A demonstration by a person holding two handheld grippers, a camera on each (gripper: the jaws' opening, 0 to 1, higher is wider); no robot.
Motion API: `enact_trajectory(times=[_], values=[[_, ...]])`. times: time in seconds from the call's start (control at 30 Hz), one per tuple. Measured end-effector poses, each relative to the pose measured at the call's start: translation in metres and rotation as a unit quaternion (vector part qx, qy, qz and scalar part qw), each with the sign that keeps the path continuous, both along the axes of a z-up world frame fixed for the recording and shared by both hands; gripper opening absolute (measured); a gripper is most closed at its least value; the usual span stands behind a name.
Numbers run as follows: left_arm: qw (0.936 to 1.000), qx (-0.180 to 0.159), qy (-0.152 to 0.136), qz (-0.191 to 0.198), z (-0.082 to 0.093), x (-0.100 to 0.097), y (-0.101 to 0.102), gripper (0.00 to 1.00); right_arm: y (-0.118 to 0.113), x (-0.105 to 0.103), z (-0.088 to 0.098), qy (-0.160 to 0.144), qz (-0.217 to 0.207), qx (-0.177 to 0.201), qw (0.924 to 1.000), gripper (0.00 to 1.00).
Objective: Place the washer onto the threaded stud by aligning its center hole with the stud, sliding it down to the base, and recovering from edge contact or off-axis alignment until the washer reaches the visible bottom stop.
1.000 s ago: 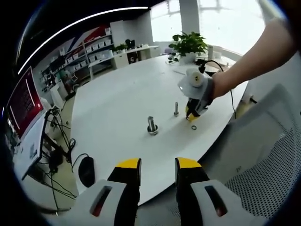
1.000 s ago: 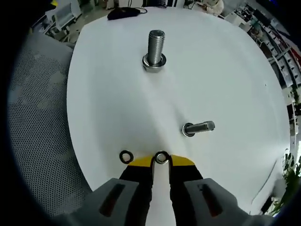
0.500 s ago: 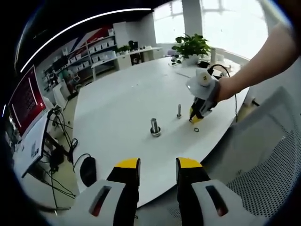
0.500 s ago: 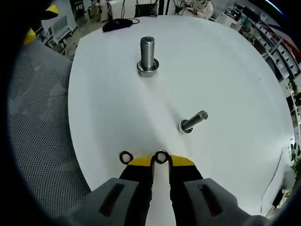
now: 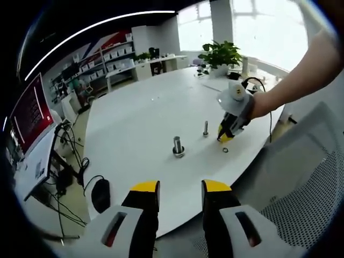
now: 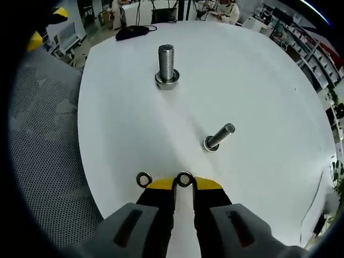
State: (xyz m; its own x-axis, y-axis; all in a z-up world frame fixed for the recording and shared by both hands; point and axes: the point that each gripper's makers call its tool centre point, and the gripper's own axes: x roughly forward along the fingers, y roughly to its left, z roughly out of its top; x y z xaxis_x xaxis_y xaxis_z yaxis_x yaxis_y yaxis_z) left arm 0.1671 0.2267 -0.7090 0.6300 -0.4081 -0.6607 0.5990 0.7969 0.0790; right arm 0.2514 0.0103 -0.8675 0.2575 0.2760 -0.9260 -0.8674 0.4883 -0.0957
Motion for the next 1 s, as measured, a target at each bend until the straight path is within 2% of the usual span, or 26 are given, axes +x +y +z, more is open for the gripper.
enact_trajectory(times=[0.33,0.73,1.0], values=[[1.0000,0.003,0.004,0.000,-0.002,0.000,0.001,0.29,-0.002,0.002,0.004,0.003,-0.011,-0.001,0.9999,0.14],[1.0000,0.006,0.004,-0.001,-0.003,0.000,0.001,0.29,0.002,0.019,0.029,-0.003,-0.050,0.042,0.9979,0.14],[1.0000,0.006,0.004,-0.001,-0.002,0.000,0.002,0.29,0.007,0.028,0.046,-0.022,-0.044,0.055,0.9973,0.14]])
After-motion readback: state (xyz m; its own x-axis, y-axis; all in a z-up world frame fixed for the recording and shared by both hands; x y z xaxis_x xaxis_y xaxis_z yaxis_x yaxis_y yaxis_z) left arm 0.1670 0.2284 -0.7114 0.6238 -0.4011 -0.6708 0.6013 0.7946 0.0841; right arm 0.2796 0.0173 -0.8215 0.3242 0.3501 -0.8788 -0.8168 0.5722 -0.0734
